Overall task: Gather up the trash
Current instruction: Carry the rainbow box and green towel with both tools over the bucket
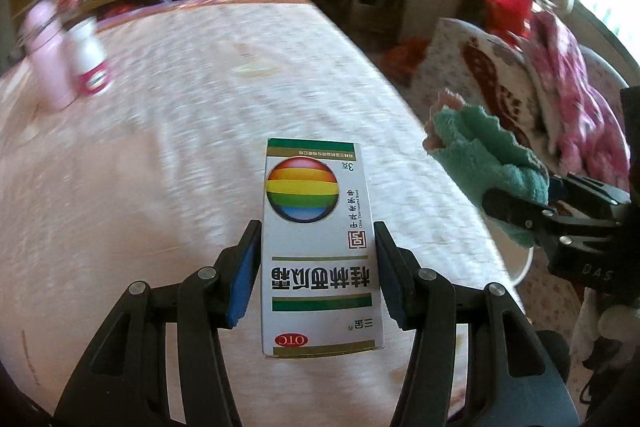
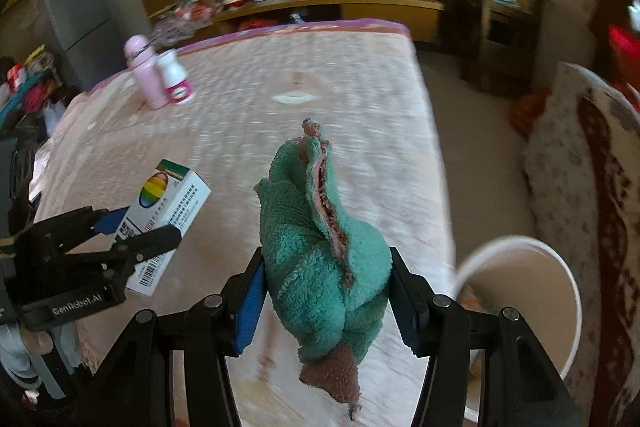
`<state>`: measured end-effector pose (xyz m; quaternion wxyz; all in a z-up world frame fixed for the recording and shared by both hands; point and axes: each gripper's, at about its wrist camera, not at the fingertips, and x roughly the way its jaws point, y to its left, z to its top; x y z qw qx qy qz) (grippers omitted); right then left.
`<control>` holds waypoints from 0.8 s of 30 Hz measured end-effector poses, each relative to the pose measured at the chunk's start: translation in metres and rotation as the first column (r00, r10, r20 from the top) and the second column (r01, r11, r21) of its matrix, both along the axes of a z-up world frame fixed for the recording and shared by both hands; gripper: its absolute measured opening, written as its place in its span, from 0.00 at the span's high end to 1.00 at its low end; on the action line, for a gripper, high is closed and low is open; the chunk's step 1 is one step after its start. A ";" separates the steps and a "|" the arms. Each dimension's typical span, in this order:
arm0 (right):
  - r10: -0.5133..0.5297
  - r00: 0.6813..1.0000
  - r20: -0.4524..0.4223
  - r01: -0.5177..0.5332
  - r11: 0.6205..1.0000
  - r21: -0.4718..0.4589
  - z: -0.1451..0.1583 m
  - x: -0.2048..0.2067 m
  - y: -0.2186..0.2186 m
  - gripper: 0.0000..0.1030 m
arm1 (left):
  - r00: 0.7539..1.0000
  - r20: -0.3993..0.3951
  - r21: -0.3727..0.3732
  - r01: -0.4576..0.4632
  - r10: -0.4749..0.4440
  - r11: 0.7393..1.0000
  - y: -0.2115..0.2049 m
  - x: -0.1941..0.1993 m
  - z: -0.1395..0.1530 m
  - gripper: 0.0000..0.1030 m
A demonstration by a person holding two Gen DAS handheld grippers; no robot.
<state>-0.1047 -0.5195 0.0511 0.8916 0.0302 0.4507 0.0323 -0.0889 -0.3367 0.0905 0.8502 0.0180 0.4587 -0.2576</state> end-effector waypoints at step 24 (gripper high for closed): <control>-0.415 0.902 -0.121 0.427 0.900 0.088 -0.077 -0.071 -0.184 0.44 | 0.935 -0.125 -0.147 0.314 -0.333 0.938 -0.204 -0.021 -0.028 0.43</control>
